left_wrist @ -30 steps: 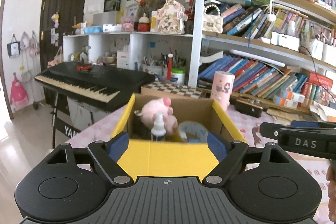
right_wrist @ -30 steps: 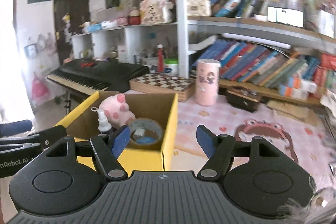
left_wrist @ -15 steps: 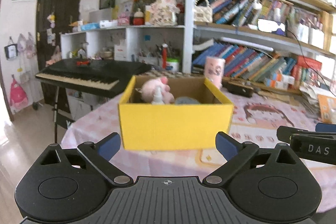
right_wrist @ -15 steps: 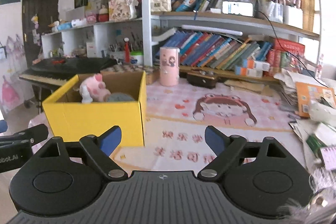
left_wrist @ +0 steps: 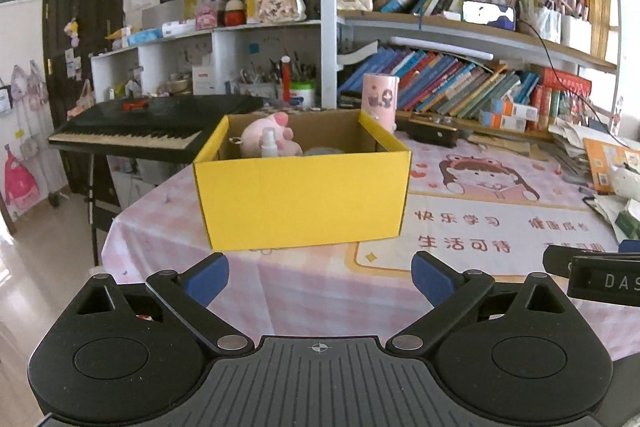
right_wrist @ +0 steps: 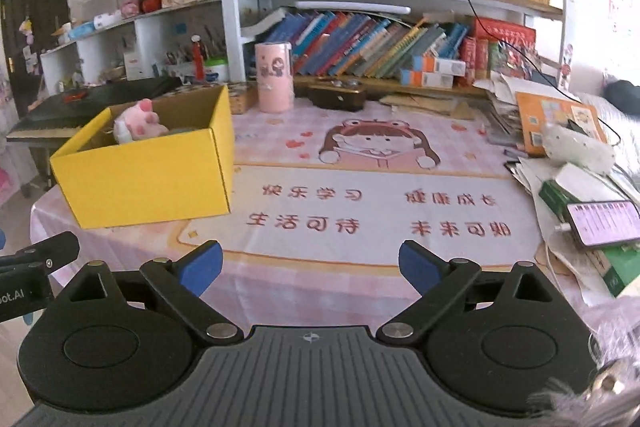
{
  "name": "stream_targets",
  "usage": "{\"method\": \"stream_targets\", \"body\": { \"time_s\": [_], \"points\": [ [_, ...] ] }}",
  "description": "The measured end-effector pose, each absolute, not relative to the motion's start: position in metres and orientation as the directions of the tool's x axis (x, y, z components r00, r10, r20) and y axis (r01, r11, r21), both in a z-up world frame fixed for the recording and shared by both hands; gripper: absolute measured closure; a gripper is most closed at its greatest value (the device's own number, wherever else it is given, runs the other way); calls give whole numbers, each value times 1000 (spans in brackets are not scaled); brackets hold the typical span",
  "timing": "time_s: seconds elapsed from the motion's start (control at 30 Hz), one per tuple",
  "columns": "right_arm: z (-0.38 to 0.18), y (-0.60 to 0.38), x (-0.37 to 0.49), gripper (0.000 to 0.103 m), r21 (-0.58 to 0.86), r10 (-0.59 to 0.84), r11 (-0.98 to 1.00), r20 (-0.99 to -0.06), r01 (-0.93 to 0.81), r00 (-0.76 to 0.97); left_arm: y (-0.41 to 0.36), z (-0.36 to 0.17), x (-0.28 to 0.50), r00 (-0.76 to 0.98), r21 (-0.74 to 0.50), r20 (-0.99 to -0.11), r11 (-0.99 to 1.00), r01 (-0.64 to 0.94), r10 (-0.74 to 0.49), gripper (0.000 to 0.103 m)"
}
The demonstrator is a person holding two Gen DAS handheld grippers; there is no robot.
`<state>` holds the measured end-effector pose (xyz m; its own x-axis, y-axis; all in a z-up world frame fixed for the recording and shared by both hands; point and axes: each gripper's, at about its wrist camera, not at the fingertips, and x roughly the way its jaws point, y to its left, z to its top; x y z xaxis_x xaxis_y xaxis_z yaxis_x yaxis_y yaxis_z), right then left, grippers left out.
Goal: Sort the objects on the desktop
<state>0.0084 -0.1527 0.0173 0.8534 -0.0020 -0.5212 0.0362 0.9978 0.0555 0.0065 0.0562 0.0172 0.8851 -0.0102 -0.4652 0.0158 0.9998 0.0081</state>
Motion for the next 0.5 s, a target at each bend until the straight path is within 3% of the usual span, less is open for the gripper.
{"method": "stream_targets", "body": {
  "time_s": [0.5],
  "points": [
    [9,-163,2,3,59,-5,997,-554,46,832,47,12,2,863,21,-505,1000,21,-7,0]
  ]
}}
